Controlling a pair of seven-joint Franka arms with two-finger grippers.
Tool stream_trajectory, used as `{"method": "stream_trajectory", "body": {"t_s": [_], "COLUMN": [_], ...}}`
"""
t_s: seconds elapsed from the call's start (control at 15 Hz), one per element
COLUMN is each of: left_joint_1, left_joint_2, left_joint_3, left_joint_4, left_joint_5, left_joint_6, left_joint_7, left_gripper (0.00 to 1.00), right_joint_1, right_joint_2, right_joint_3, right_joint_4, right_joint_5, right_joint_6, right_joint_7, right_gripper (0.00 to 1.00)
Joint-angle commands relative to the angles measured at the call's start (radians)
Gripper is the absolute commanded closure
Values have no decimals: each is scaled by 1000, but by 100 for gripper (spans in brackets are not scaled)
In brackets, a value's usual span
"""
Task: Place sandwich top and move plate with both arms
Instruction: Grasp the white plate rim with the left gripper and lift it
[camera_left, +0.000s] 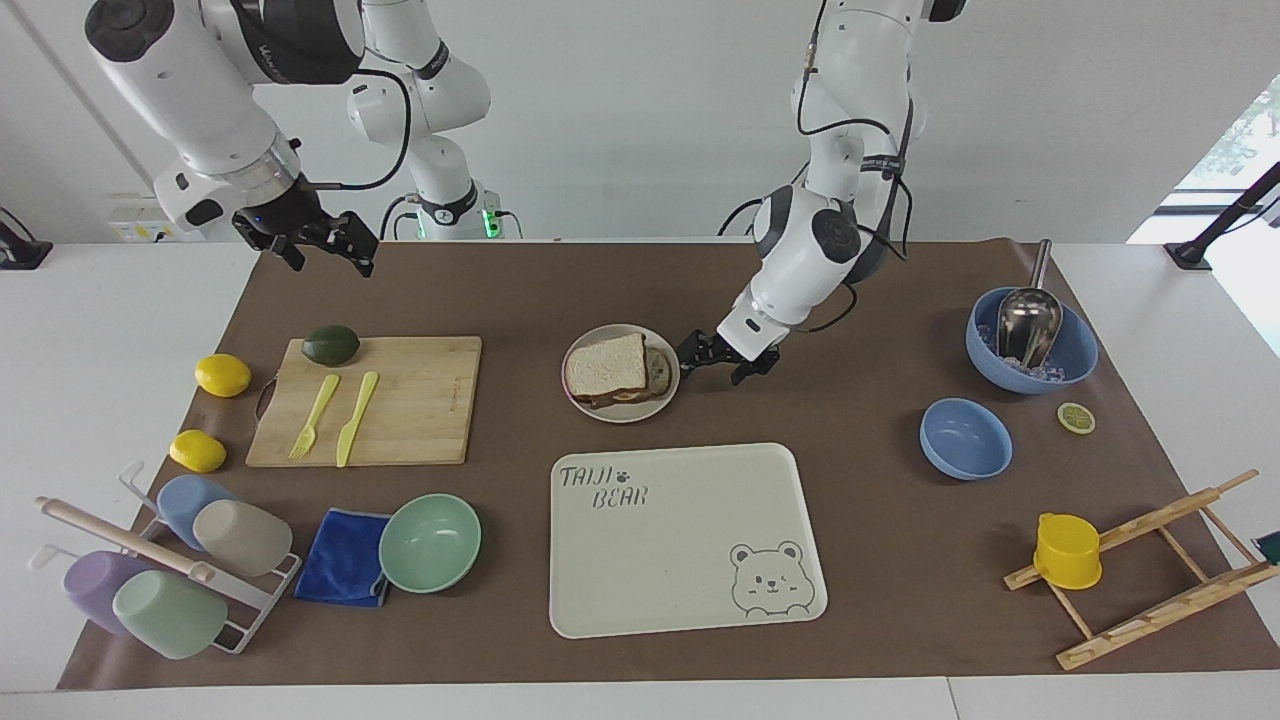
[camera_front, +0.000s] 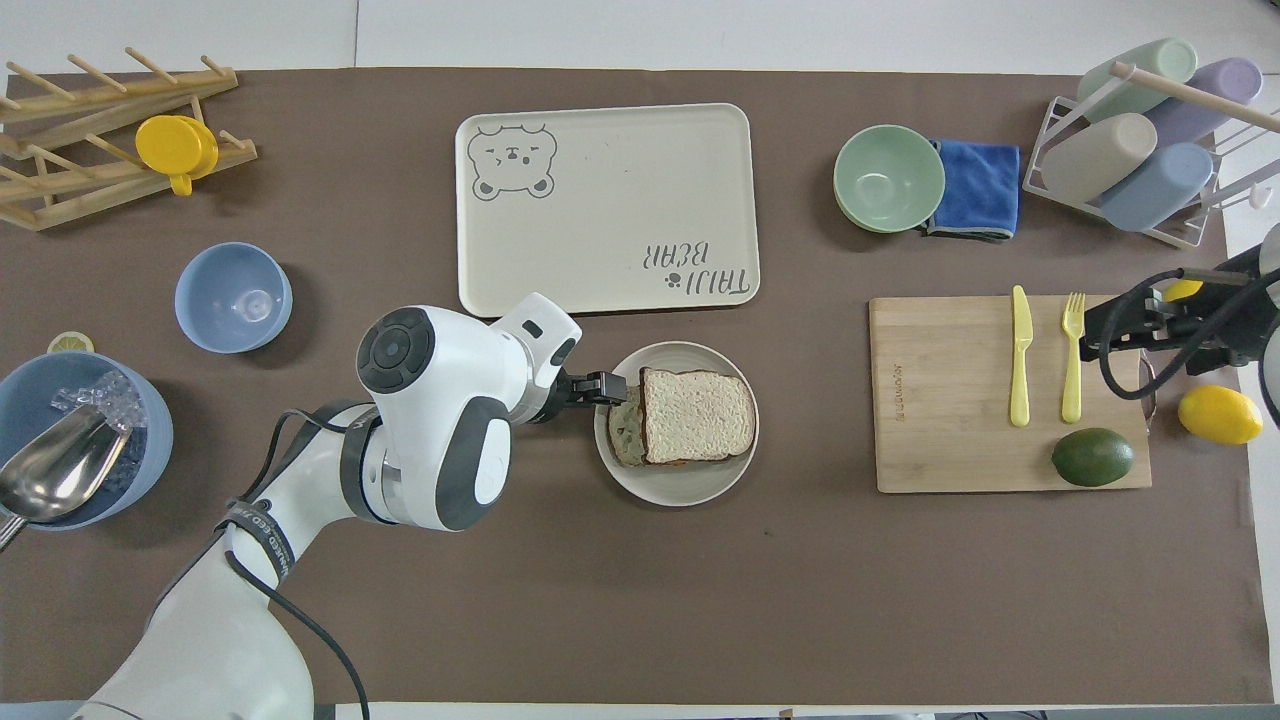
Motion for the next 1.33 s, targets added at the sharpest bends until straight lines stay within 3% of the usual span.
{"method": "stream_trajectory", "body": {"t_s": [0.0, 0.2, 0.53, 0.87, 1.07, 1.27], "left_joint_1": [-14, -13, -36, -36, -33, -17], "left_joint_2": [-9, -11, -12, -12, -12, -24], "left_joint_3": [16, 16, 16, 16, 16, 18], "left_joint_4": [-11, -11, -11, -9, -8, 2], "left_joint_5": [-17, -19, -19, -19, -20, -20], "left_joint_6": [6, -4, -9, -12, -24, -58], "left_joint_7": [-5, -7, -47, -62, -65, -65], "left_gripper": [6, 22, 66, 100, 100, 100], "right_joint_1": [-32, -37, -41, -112, -117, -195], "right_joint_2": [19, -5, -46, -45, -44, -39], "right_joint_3": [21, 33, 61, 108, 108, 148], "right_joint_4": [33, 13, -41, -44, -43, -36], "right_joint_5": [11, 8, 8, 4, 3, 1], "right_joint_6": [-33, -50, -59, -24, -23, -18], "right_joint_7": [-38, -40, -31, -55, -57, -123], "right_gripper": [0, 0, 0, 0, 0, 0]}}
